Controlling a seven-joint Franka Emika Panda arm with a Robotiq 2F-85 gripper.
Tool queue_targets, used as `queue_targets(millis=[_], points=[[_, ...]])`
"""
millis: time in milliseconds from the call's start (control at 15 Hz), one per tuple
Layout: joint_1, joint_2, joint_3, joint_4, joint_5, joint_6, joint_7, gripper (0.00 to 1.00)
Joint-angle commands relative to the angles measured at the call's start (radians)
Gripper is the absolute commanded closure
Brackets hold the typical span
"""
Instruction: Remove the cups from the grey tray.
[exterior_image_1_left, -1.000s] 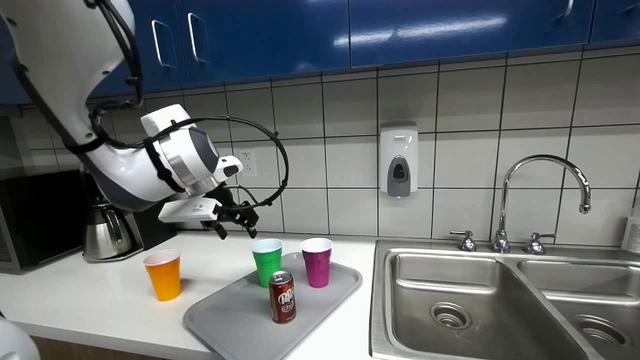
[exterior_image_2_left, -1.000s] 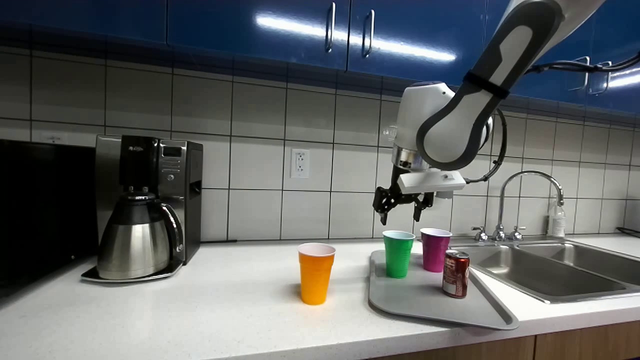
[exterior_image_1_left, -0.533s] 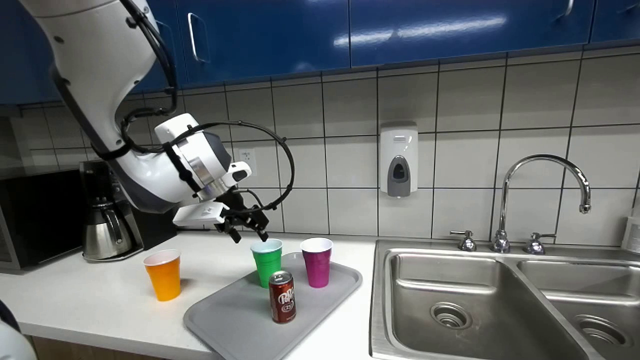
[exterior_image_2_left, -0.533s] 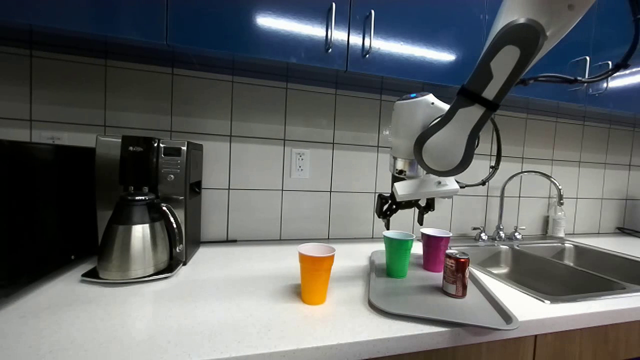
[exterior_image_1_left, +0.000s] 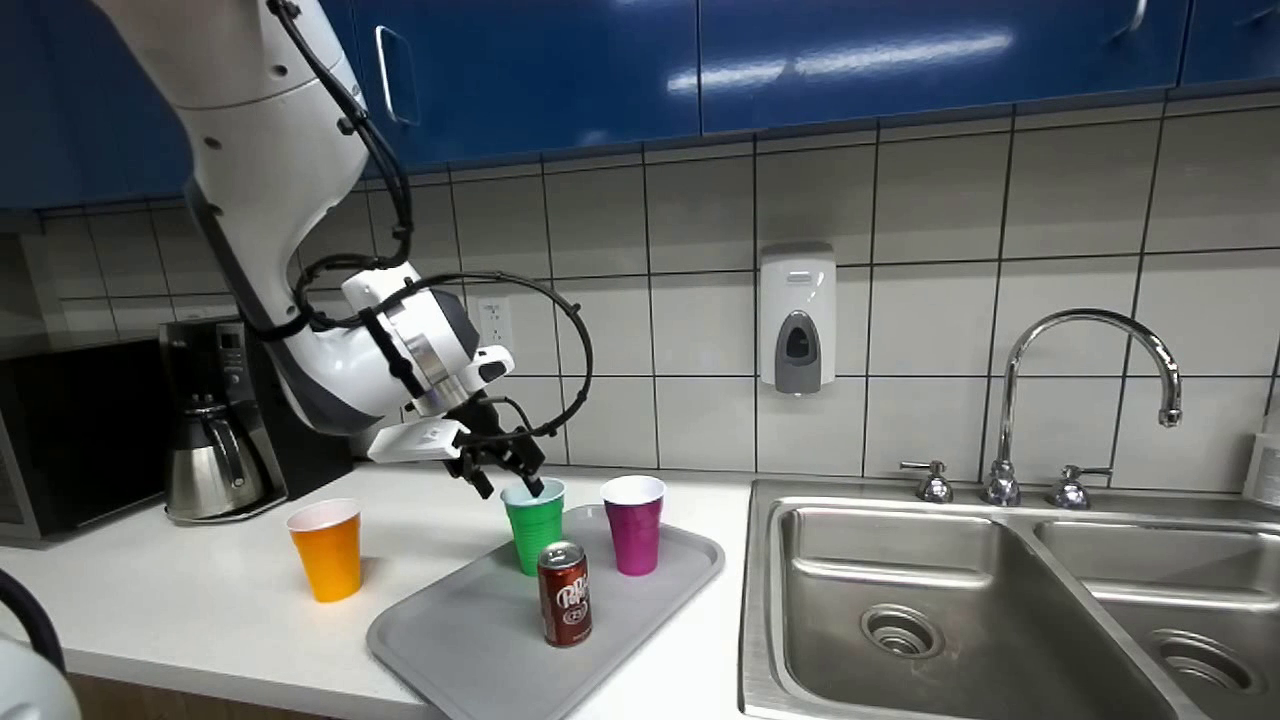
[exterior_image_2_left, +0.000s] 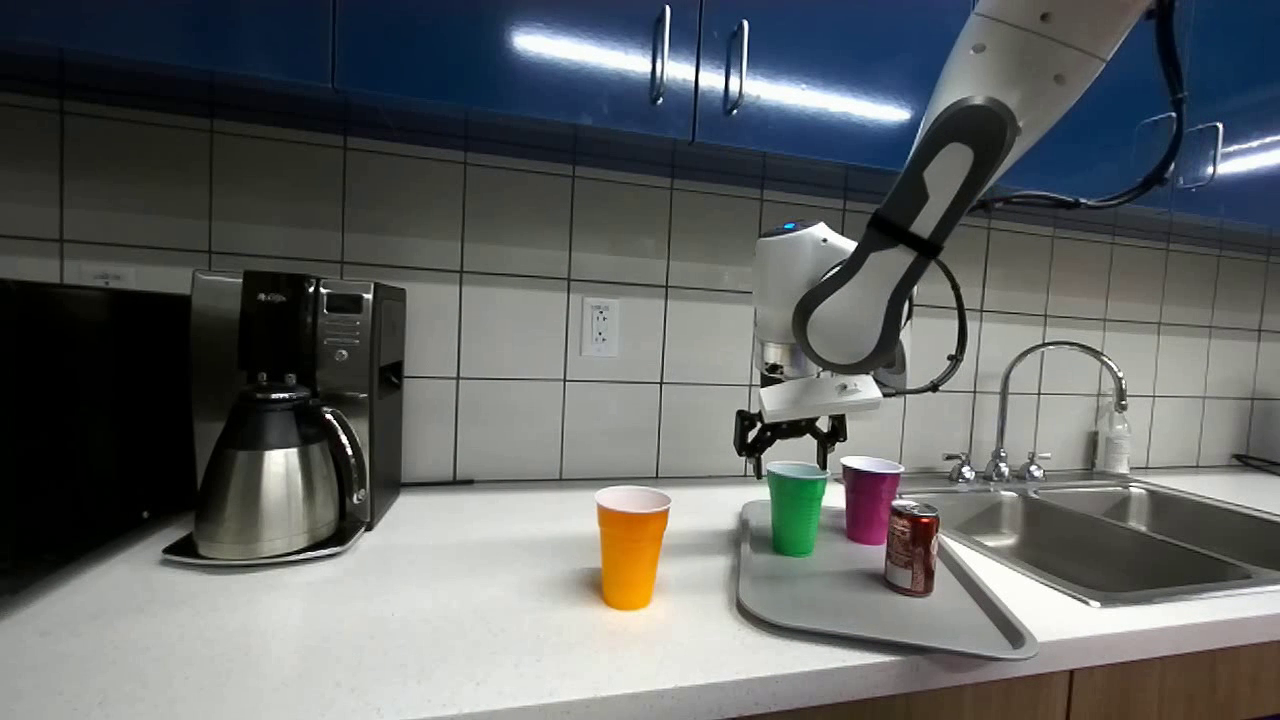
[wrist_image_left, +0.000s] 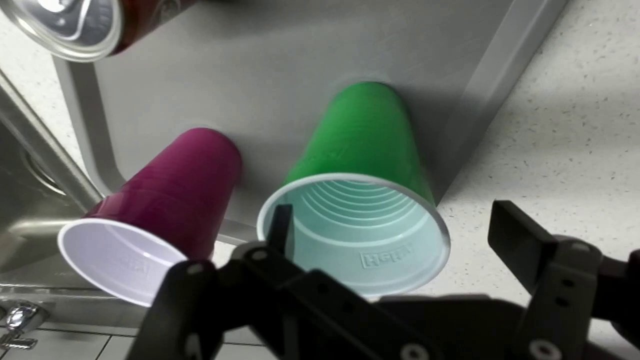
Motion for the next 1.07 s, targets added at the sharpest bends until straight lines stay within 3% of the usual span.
queue_targets(millis=[0,133,200,267,333,400,1000], points=[[0.028,0.084,-0.006,0.104,-0.025,-0.061,0.048,0.00],[0.040,0.120,-0.007,0.139,-0.024,-0.075,0.054,0.00],[0.102,0.134,-0.065,0.152,0.001,-0.073,0.040,0.00],[0.114,0.147,-0.074,0.164,0.004,-0.074,0.040,0.00],[0.132,0.158,-0.091,0.173,0.004,-0.072,0.039,0.25],[0.149,0.164,-0.106,0.180,0.007,-0.071,0.040,0.26],[0.199,0.128,-0.182,0.159,0.004,-0.060,0.050,0.97]])
